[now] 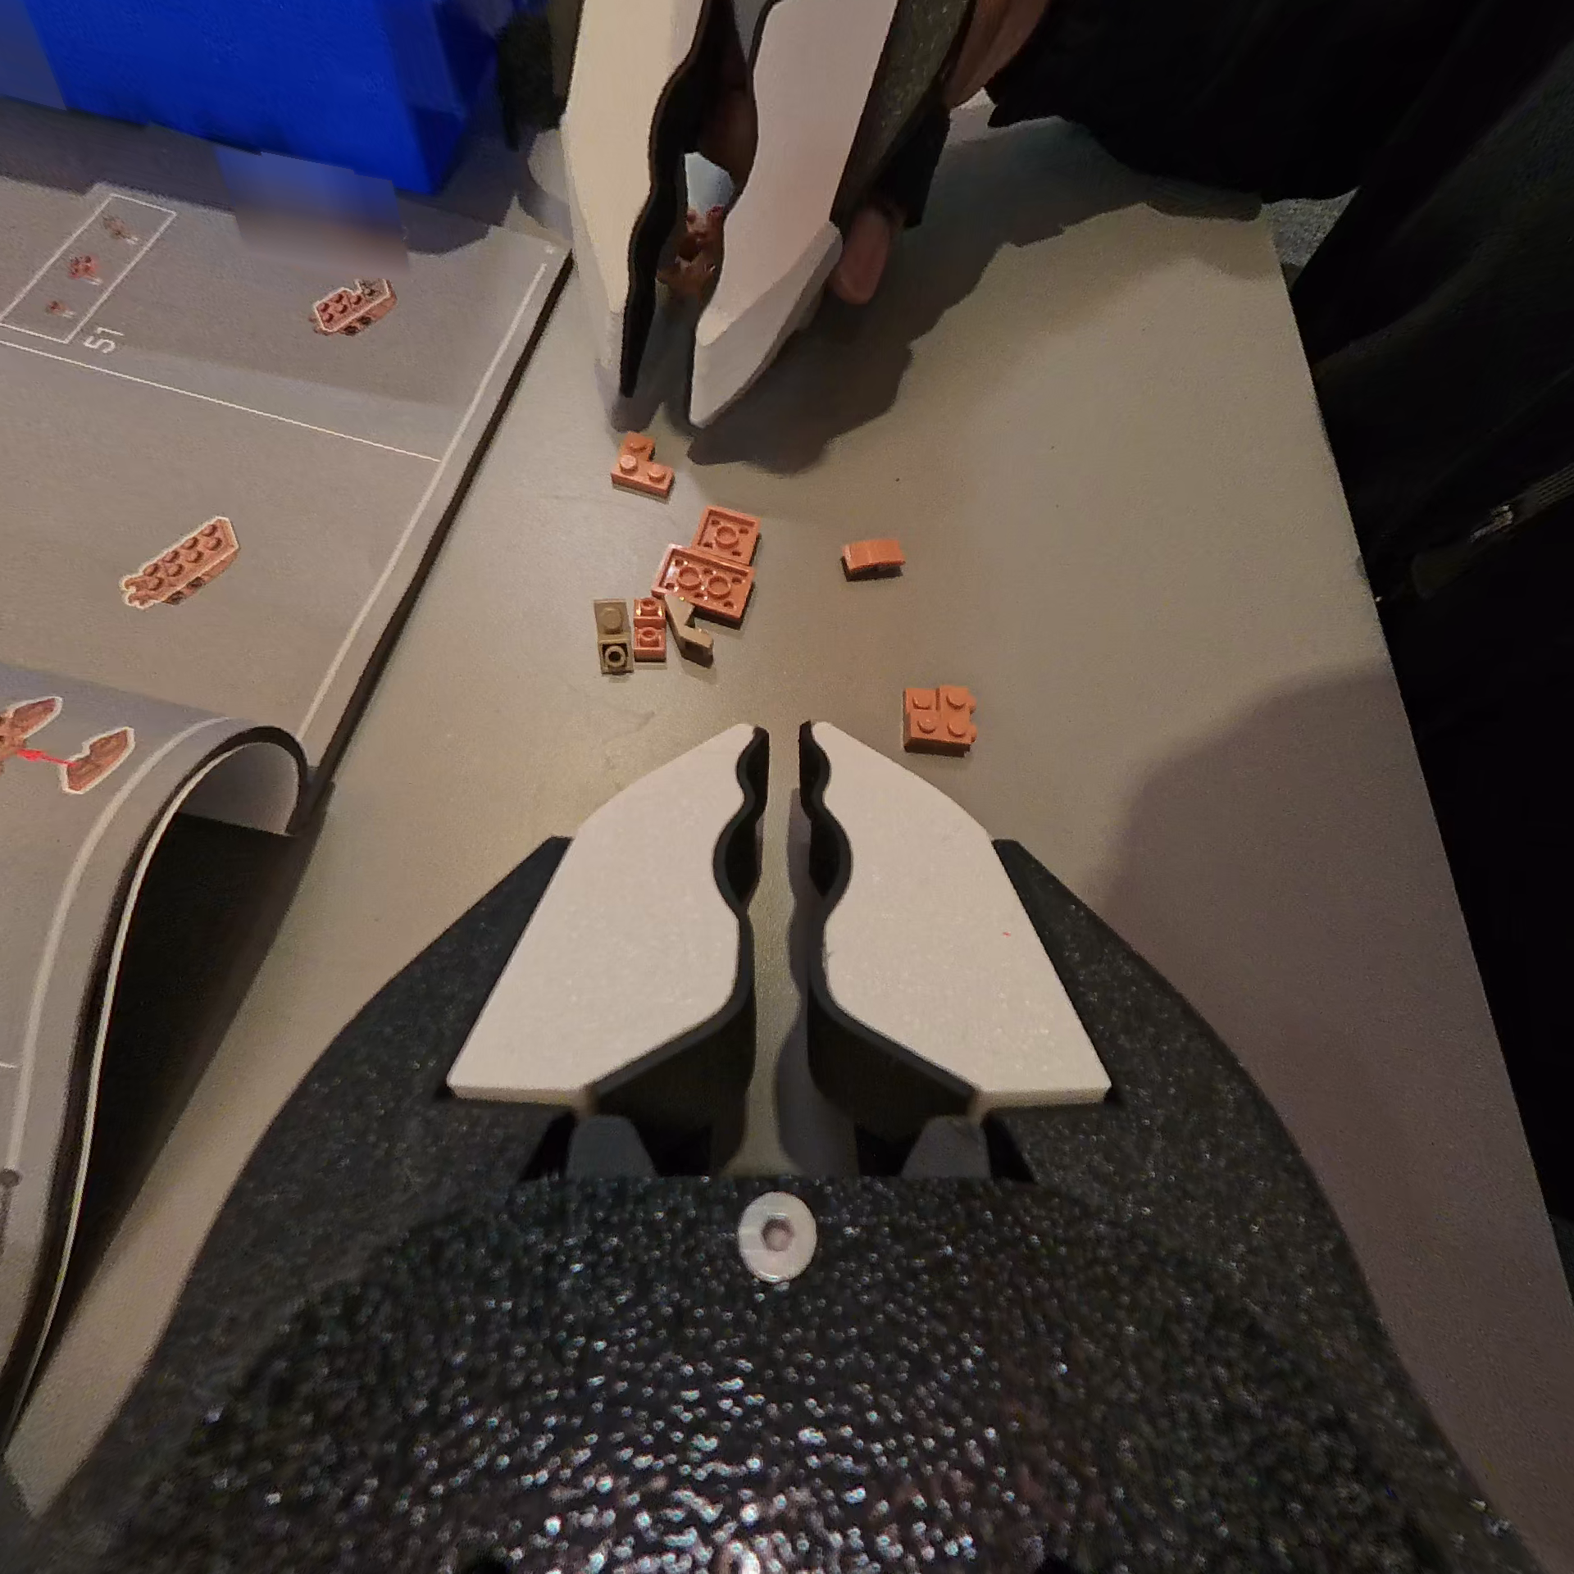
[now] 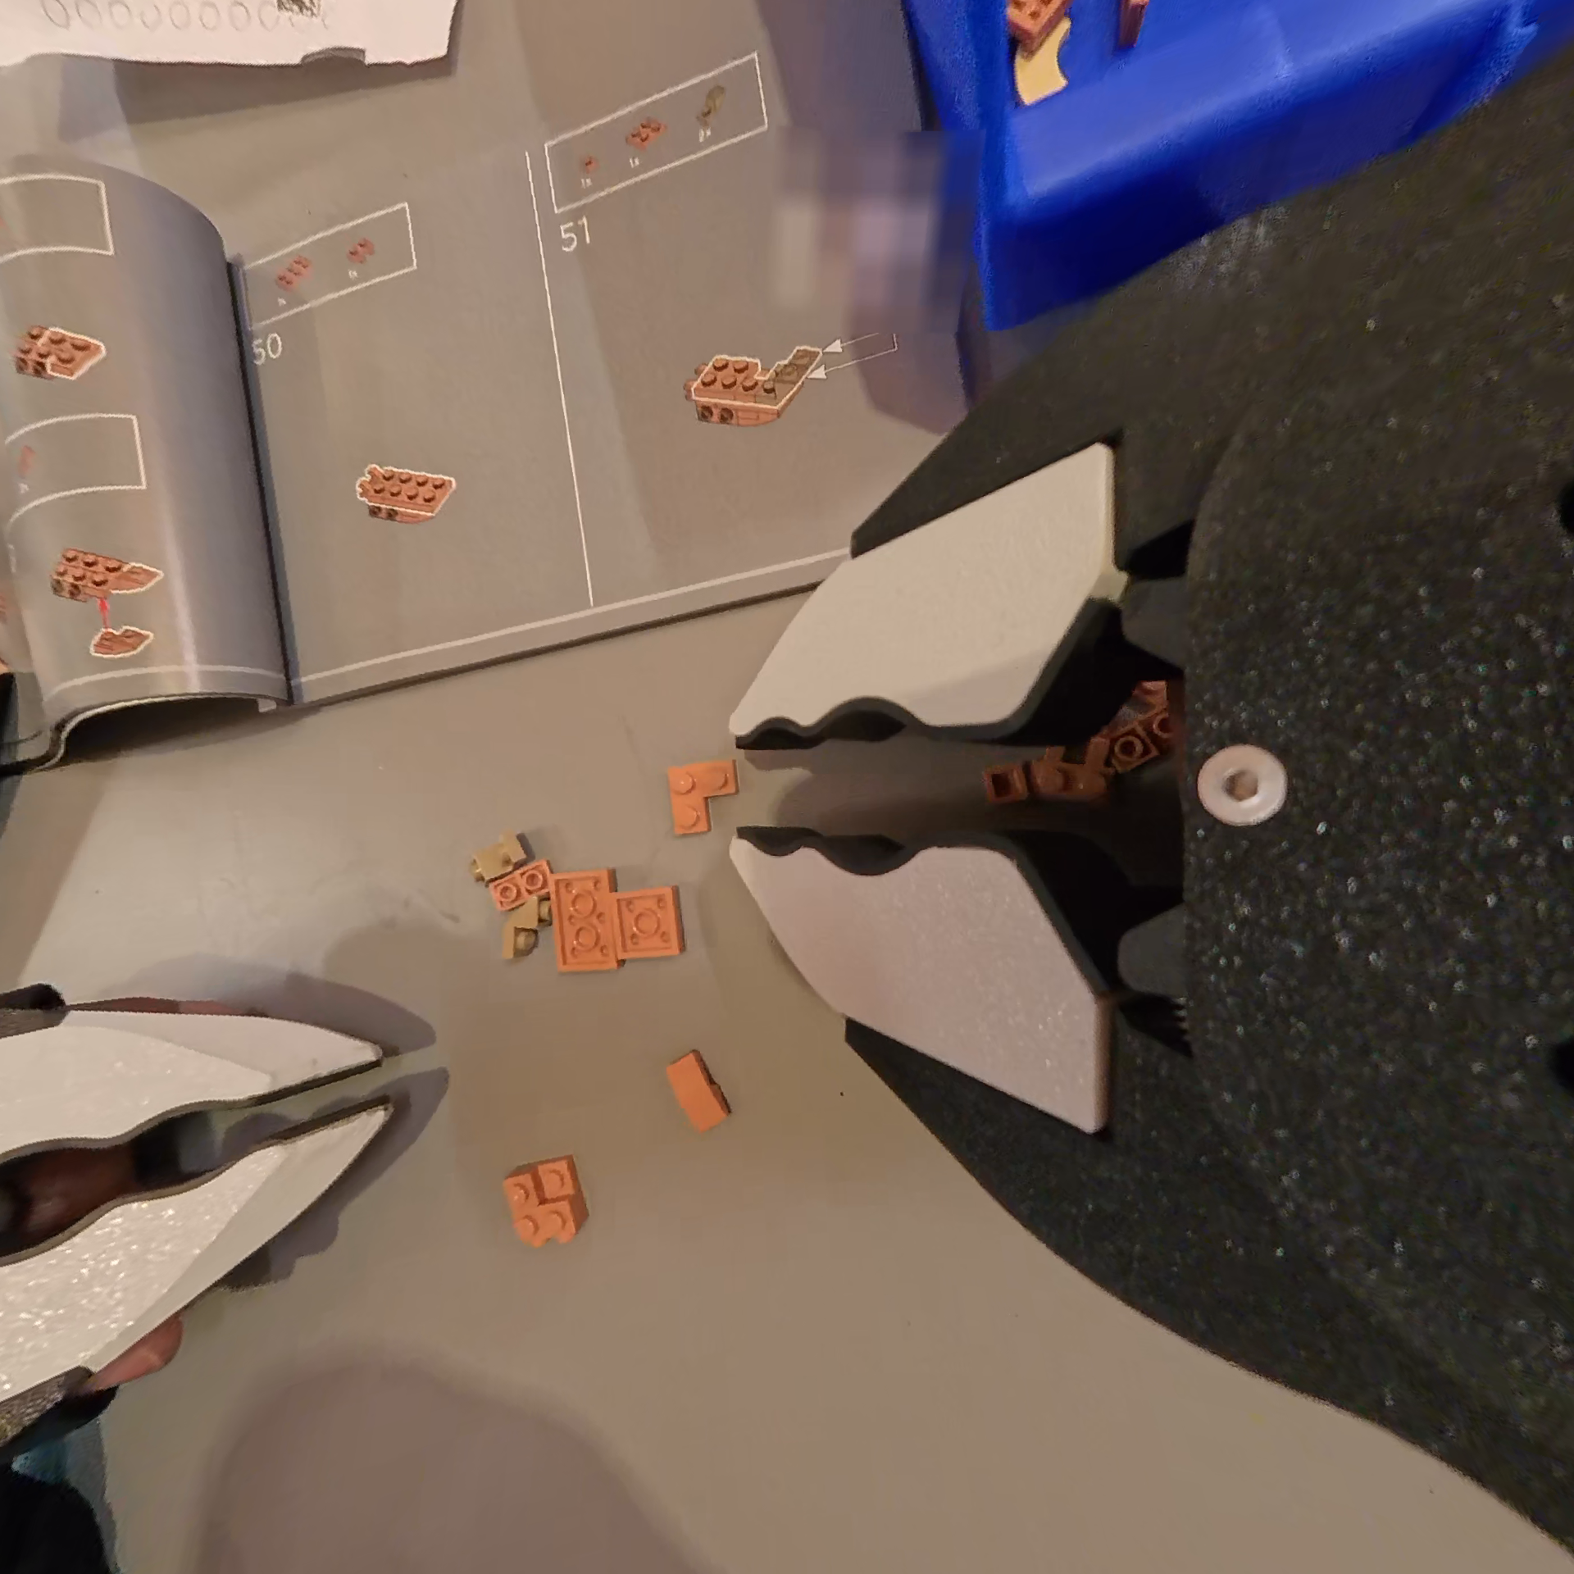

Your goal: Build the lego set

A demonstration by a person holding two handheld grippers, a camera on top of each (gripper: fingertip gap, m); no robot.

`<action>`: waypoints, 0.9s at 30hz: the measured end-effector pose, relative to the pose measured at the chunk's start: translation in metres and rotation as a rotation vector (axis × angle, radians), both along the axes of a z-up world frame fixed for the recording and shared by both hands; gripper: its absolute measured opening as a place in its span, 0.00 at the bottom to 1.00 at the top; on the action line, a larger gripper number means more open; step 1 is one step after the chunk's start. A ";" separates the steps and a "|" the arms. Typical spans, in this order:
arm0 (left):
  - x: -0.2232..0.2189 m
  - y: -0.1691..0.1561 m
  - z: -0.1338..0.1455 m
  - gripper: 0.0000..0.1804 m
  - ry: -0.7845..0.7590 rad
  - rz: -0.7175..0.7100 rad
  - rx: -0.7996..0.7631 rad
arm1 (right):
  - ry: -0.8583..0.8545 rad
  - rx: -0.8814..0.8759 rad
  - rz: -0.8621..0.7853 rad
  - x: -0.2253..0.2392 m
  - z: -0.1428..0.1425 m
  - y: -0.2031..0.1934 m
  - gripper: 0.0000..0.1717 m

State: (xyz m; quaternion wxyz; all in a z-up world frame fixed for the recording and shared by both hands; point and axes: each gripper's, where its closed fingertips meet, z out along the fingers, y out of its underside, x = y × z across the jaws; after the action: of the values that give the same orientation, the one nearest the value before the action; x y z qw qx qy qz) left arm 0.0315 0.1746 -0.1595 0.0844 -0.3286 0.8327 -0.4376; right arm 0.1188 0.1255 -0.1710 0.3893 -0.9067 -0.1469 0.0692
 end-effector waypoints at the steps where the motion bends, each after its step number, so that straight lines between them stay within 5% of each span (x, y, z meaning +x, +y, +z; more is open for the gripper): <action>1: 0.000 0.000 0.000 0.03 0.000 0.000 0.001 | 0.000 -0.010 0.006 -0.001 -0.001 0.000 0.10; 20: 0.000 -0.001 -0.002 0.03 -0.008 0.003 0.026 | -0.040 -0.071 -0.024 -0.004 -0.007 0.010 0.04; 27: 0.003 -0.010 0.009 0.03 -0.036 0.004 -0.051 | 0.082 0.104 -0.162 -0.024 0.031 0.006 0.04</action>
State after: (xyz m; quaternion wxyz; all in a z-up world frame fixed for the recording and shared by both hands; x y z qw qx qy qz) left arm 0.0340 0.1643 -0.1505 0.0916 -0.3245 0.8189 -0.4645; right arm 0.0952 0.1314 -0.1400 0.4456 -0.8907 -0.0602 0.0668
